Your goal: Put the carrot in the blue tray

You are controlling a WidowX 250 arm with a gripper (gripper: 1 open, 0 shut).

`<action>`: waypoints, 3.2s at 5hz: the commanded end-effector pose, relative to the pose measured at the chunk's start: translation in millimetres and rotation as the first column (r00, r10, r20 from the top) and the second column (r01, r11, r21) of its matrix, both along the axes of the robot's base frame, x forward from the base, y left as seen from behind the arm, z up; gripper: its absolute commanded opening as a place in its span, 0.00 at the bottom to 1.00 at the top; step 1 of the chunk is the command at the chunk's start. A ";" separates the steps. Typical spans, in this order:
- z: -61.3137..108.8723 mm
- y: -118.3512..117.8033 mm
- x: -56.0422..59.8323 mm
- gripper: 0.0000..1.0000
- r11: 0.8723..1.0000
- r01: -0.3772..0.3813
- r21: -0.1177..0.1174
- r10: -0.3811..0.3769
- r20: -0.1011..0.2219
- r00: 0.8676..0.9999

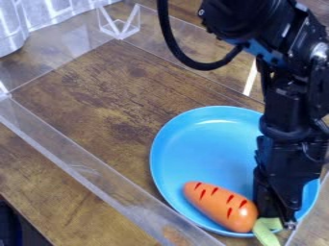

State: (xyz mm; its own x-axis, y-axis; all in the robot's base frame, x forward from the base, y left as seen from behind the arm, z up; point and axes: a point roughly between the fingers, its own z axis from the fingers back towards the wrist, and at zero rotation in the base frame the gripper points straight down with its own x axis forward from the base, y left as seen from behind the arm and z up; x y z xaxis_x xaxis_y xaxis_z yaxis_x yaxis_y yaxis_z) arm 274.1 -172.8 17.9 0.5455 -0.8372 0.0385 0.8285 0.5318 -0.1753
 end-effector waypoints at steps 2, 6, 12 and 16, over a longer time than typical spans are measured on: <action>-1.0 9.6 -3.9 1.00 1.000 -0.007 0.013 0.007 -0.031 0.999; 11.8 11.4 6.5 0.00 0.999 0.013 0.033 -0.012 -0.030 0.999; 33.7 16.8 21.9 0.00 0.998 0.016 0.064 -0.014 -0.034 0.999; 36.8 16.9 25.5 1.00 0.997 0.017 0.079 -0.013 -0.048 0.999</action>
